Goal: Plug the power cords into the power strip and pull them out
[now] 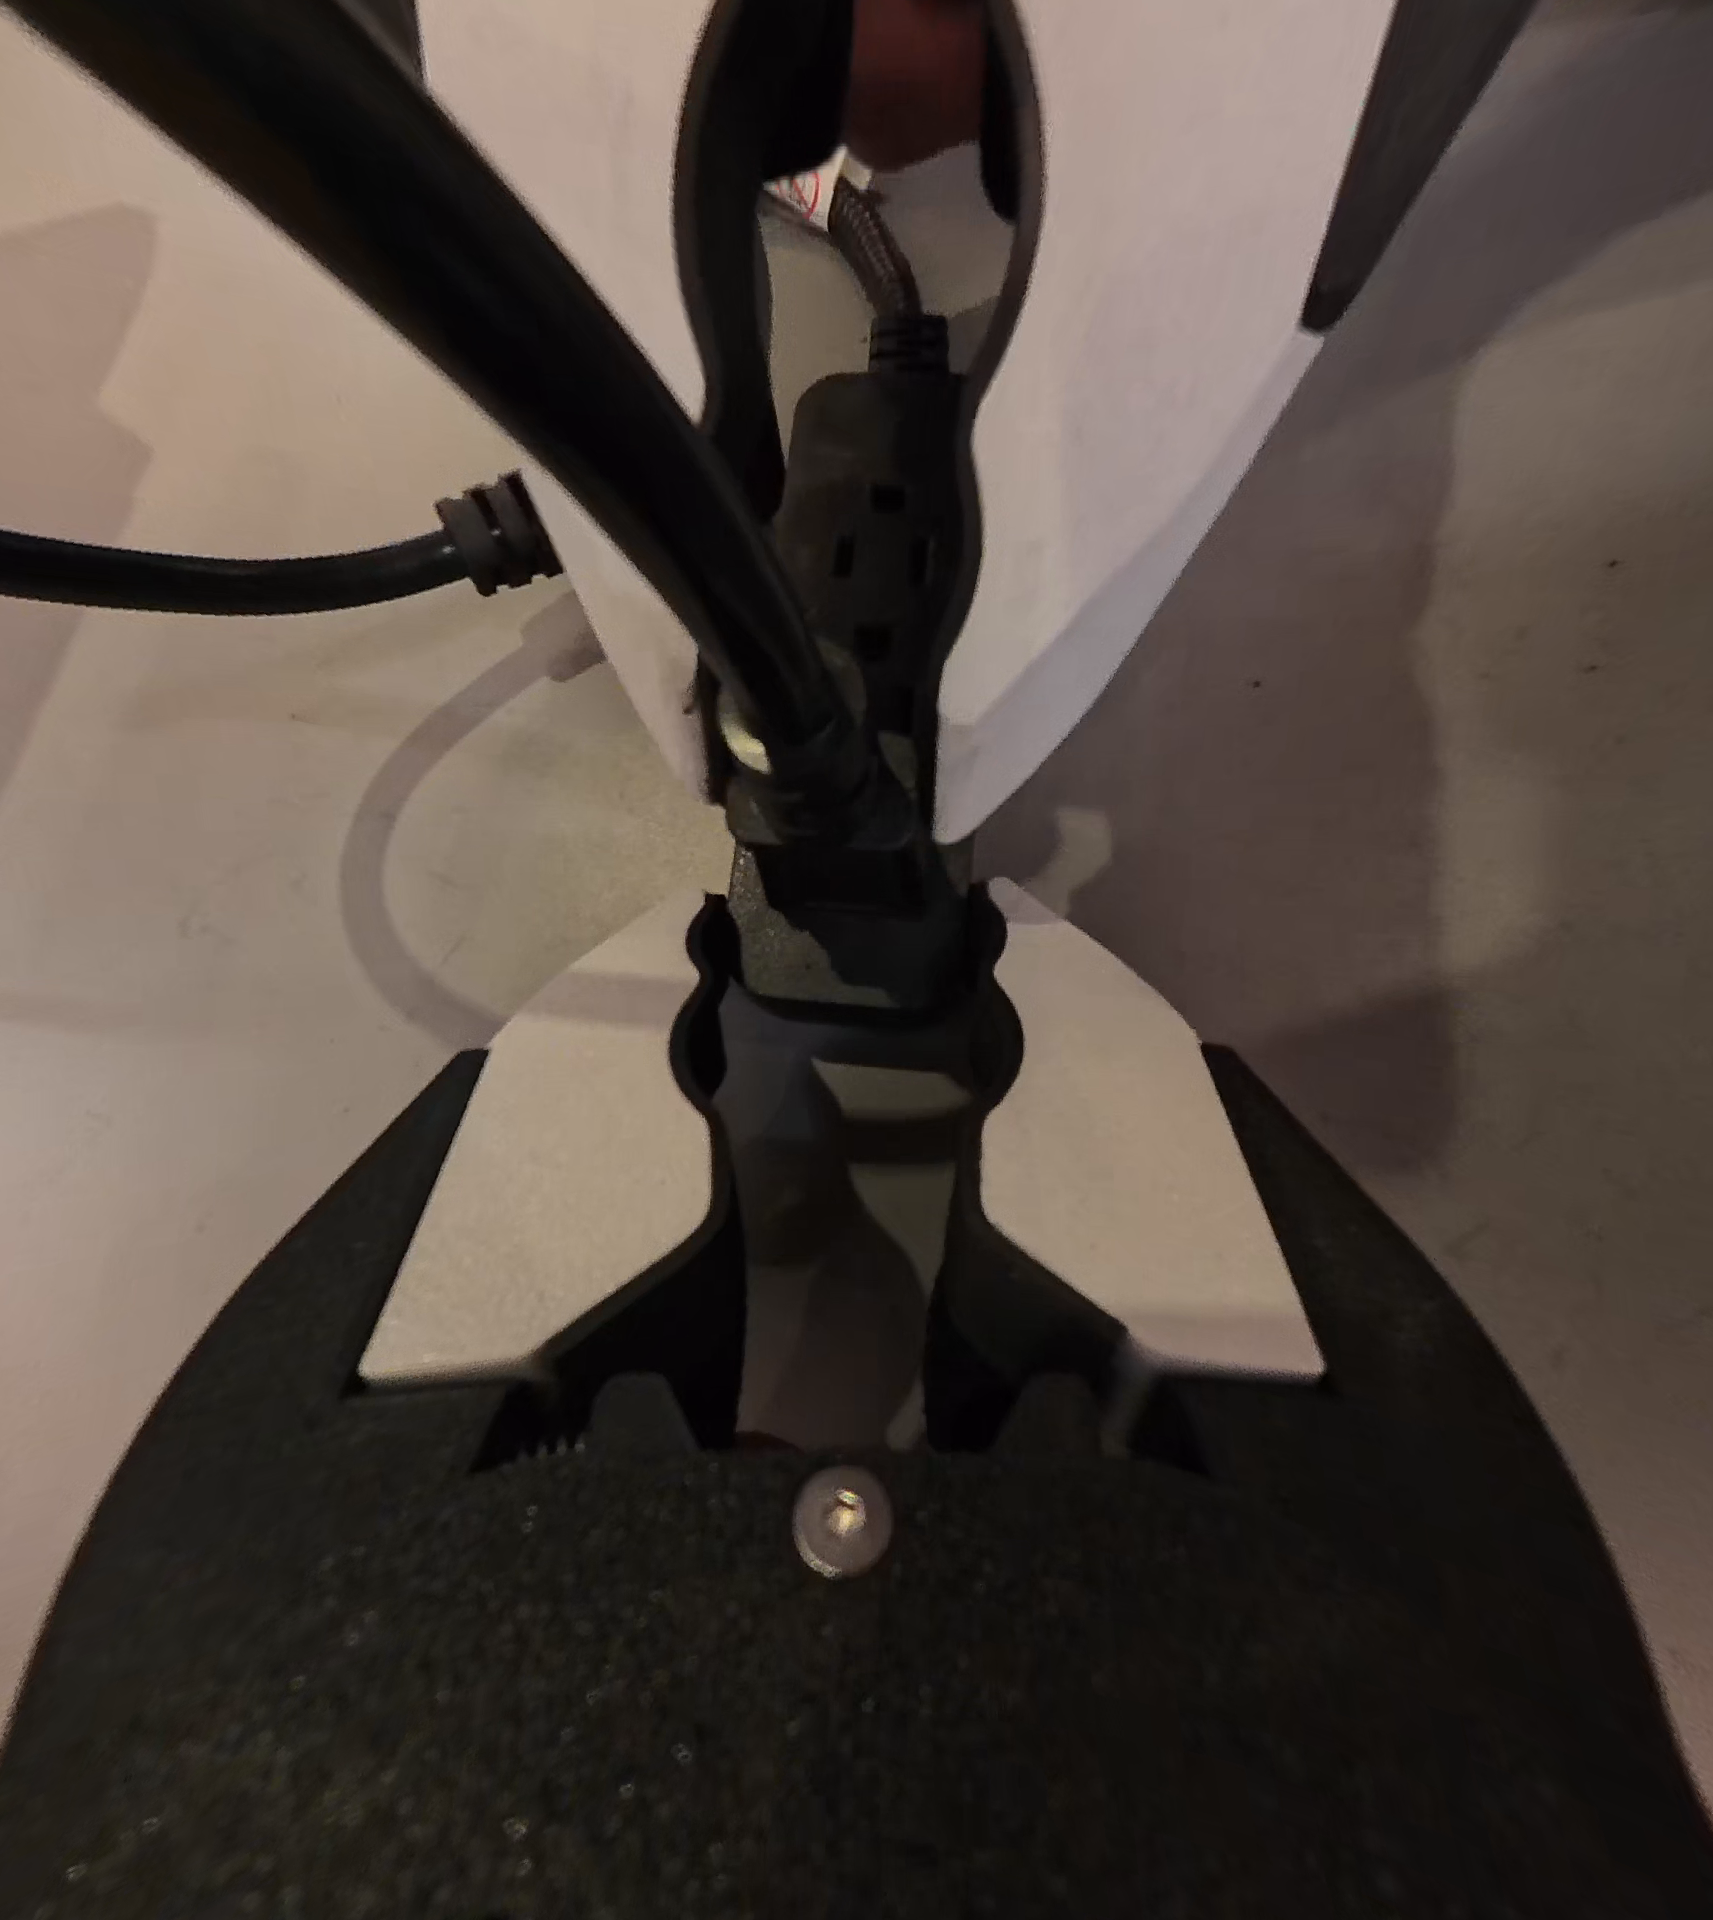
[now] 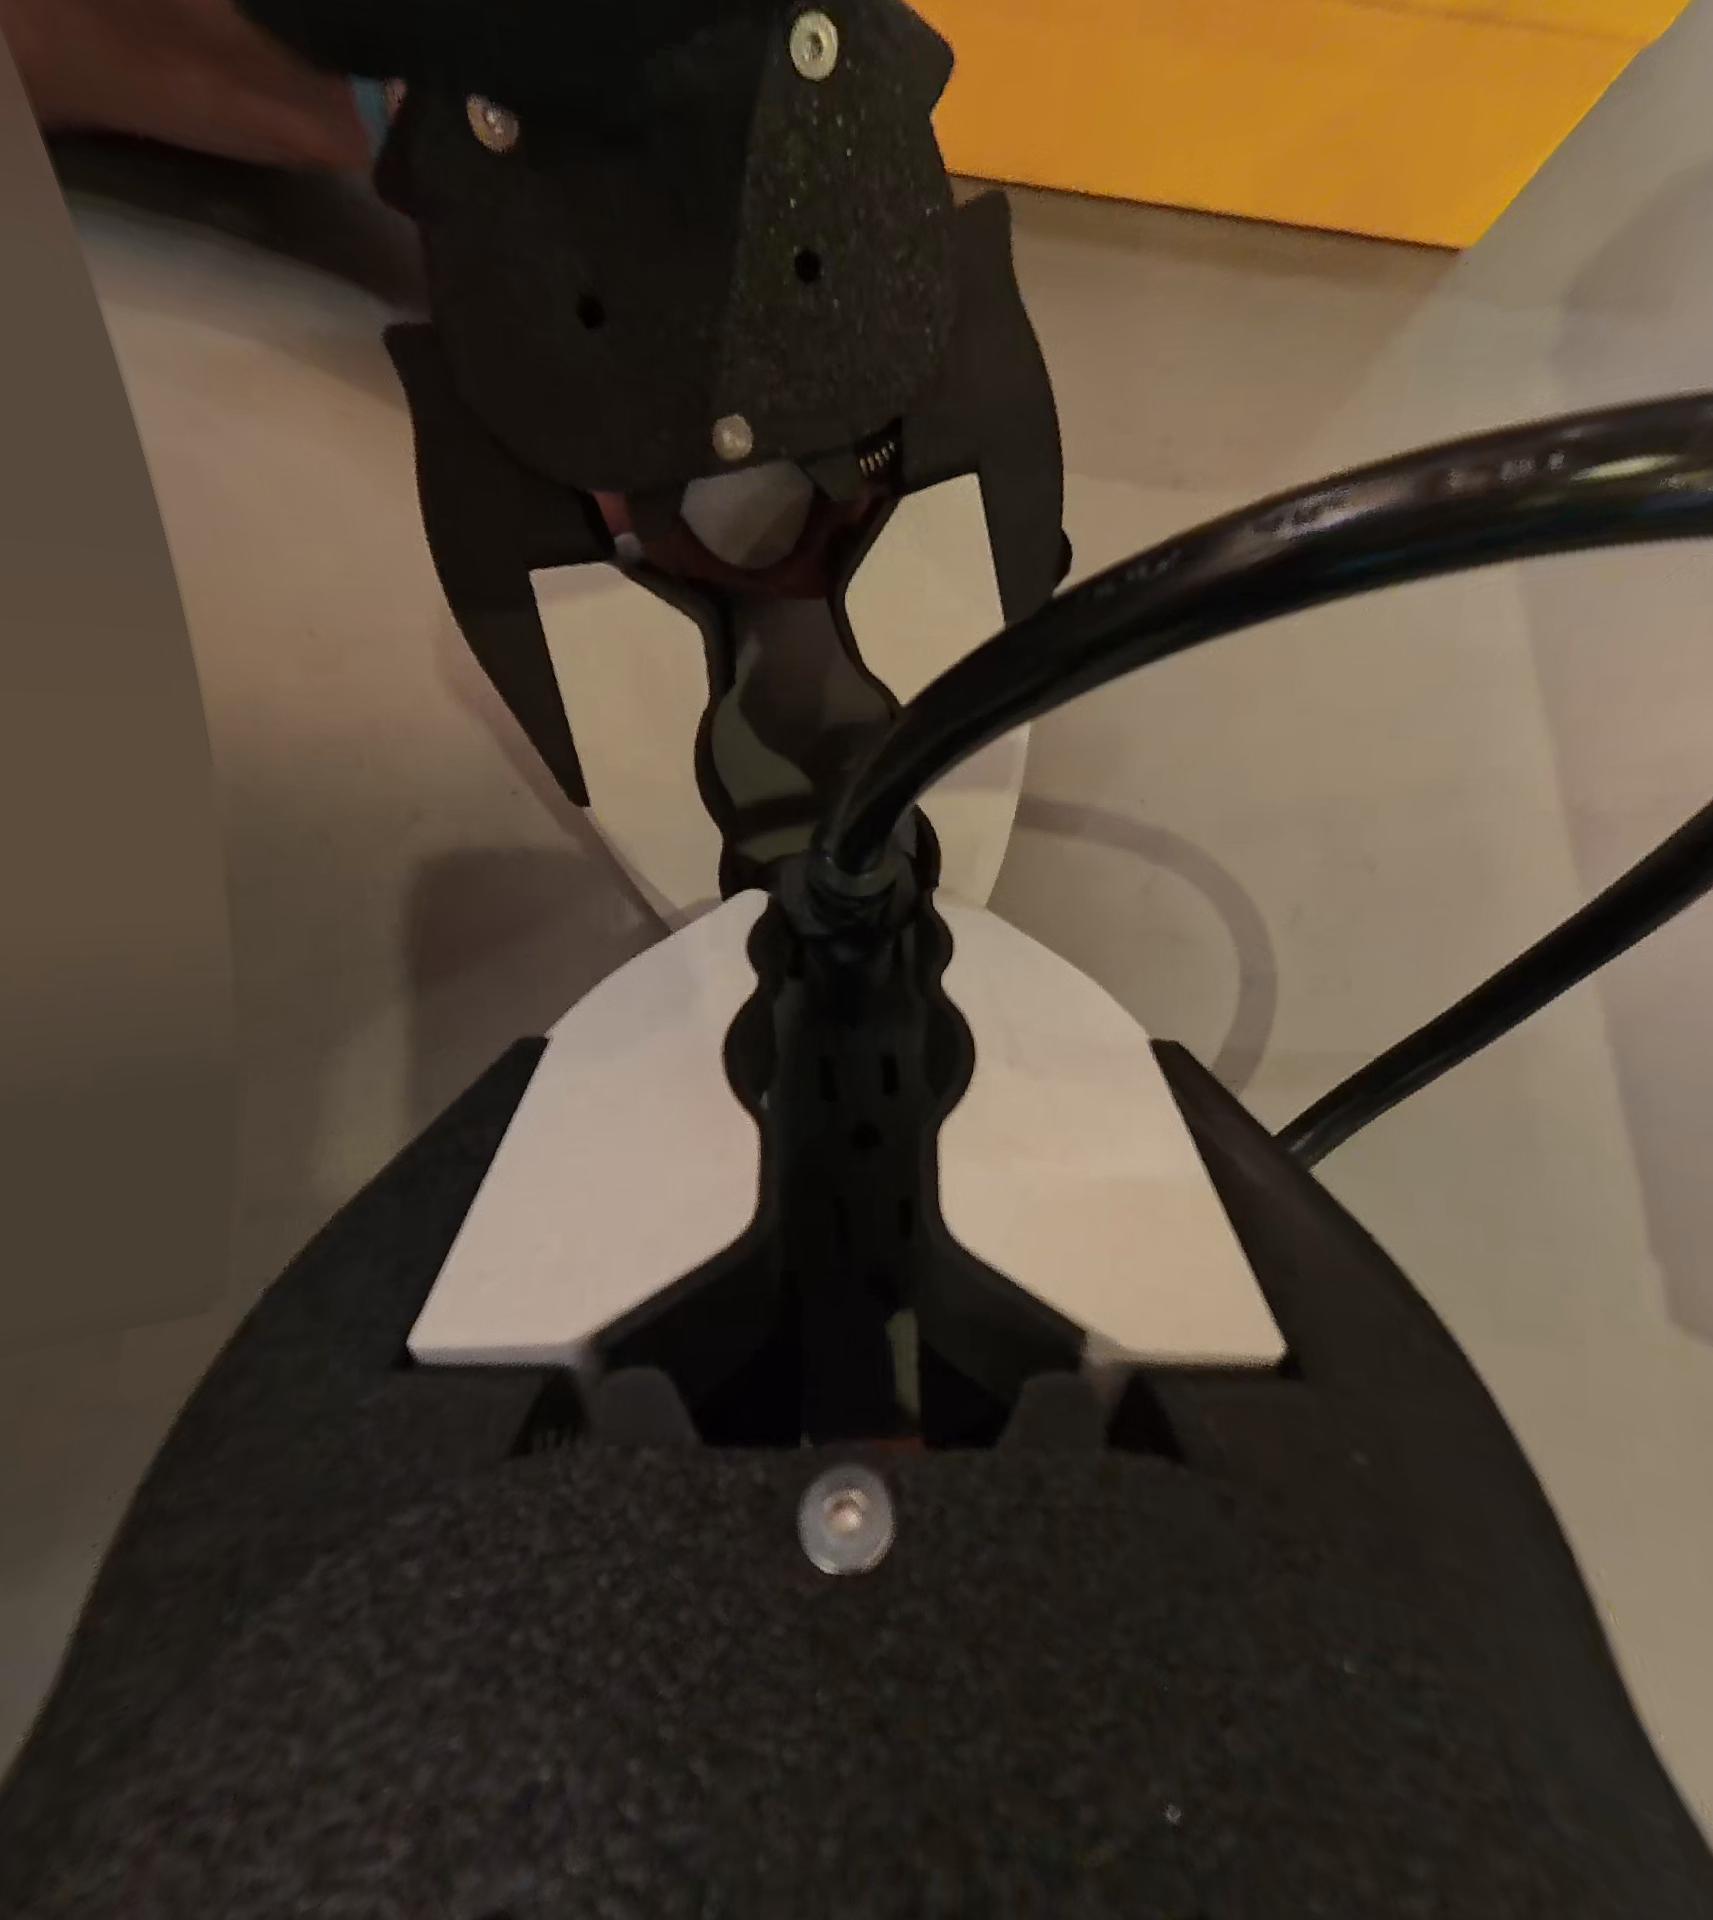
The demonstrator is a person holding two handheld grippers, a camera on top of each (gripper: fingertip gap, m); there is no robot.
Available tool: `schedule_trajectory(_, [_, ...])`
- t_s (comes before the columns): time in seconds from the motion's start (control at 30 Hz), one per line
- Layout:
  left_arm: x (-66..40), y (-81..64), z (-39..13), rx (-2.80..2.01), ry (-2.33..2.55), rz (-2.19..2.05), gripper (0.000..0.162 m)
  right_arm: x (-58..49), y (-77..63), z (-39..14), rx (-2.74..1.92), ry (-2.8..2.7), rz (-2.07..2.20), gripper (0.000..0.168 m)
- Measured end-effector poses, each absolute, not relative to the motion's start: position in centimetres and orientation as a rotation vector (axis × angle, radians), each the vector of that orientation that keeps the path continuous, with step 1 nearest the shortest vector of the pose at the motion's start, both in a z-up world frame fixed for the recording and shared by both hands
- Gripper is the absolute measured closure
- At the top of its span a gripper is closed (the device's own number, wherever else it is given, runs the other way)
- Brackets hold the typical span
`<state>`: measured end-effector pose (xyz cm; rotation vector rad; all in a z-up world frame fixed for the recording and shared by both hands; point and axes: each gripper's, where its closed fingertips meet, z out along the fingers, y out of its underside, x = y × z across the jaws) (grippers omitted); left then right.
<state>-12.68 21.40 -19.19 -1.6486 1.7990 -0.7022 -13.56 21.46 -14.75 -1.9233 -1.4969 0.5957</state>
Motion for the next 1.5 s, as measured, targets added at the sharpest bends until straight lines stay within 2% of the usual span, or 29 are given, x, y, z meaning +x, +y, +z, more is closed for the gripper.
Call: schedule_trajectory(1.5, [-12.59, 21.80, -19.04, -1.653, 1.775, -0.662, 0.118, -14.01, 21.78, -14.97, -1.907, -1.464, 0.697, 0.146])
